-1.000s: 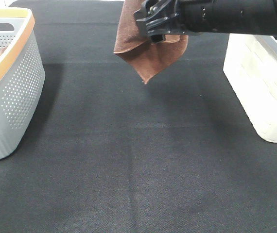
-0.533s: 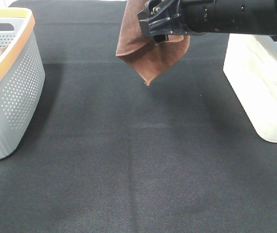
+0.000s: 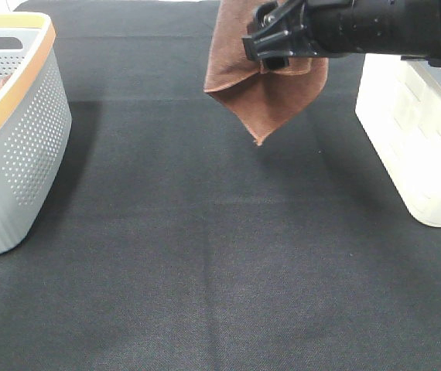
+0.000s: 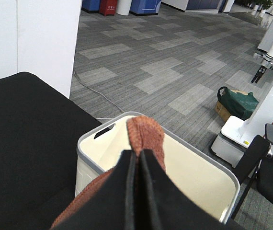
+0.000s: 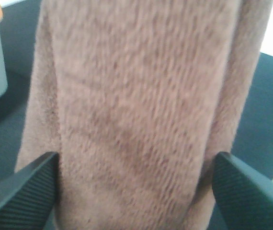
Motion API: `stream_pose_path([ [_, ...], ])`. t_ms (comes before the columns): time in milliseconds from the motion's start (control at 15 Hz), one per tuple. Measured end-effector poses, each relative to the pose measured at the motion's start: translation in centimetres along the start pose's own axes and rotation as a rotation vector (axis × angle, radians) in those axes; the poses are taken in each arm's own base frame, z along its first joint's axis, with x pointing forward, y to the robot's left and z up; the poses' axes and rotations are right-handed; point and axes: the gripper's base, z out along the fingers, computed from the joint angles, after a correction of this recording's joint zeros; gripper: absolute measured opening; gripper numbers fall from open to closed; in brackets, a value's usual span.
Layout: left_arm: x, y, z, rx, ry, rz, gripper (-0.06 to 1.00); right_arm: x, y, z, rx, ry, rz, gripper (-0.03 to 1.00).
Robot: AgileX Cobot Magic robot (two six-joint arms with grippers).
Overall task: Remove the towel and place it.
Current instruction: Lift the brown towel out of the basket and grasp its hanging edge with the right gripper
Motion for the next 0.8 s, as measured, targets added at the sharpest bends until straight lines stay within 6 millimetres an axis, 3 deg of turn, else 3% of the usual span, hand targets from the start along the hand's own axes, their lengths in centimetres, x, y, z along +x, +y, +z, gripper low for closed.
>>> stream_pose_path([
  [200, -0.16, 0.02, 0.0, -0.003, -0.018, 0.0, 0.01, 0.15, -0.09, 0.0, 0.01, 0.017, 0.002, 0.69],
  [667, -0.12, 0.45, -0.01, -0.049, -0.012, 0.044, 0.01, 0.2, -0.09, 0.0, 0.01, 0.021, 0.011, 0.51],
  [800, -0.09, 0.68, -0.03, -0.075, -0.008, 0.067, 0.01, 0.22, -0.09, 0.0, 0.01, 0.025, 0.001, 0.4],
])
